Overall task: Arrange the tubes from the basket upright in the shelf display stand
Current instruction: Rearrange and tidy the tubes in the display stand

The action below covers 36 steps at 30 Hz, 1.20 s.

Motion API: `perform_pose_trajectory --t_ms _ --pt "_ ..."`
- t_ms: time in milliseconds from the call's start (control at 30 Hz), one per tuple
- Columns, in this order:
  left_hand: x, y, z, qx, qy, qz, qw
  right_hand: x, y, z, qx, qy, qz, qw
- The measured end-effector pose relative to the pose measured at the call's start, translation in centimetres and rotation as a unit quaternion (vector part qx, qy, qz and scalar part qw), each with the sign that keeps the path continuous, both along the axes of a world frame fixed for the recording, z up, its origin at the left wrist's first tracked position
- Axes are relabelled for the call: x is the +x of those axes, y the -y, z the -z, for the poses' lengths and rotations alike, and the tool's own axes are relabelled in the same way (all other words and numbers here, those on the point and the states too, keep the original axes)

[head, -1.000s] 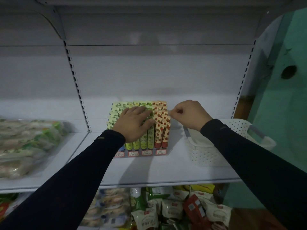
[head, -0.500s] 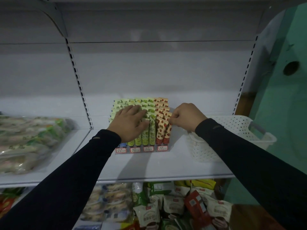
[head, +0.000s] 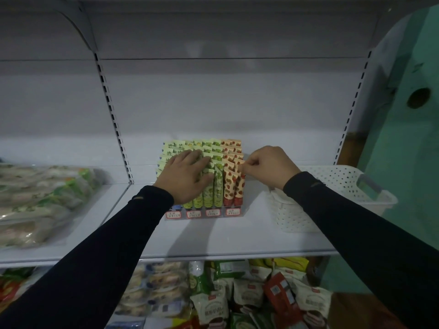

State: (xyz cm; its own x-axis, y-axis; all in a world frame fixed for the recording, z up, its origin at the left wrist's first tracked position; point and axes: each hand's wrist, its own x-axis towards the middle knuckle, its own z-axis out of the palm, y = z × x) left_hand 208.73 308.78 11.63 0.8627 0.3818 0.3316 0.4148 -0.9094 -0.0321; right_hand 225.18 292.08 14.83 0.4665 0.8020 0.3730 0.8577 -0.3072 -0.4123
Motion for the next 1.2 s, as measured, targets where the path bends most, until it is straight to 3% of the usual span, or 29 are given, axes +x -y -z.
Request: perform_pose_trajectory --t_ms 133,300,467,1200 --pt "0.0 0.2 0.0 -0.003 0.003 0.003 1.000 -1.0 0.4 -1.1 0.056 0.027 -0.021 0.998" --pt "-0.1 0.3 0.0 0.022 -0.019 0.008 1.000 -2.0 -0.7 -0.3 -0.076 0.117 -0.043 0.989" --pt "0.0 0.3 0.0 0.023 -0.025 0.006 0.999 -2.0 -1.8 -0.3 -0.084 0.140 -0.041 0.986" --pt "0.2 0.4 0.4 -0.004 0.041 0.003 0.999 -1.5 -2.8 0.0 -0.094 0.106 -0.034 0.989"
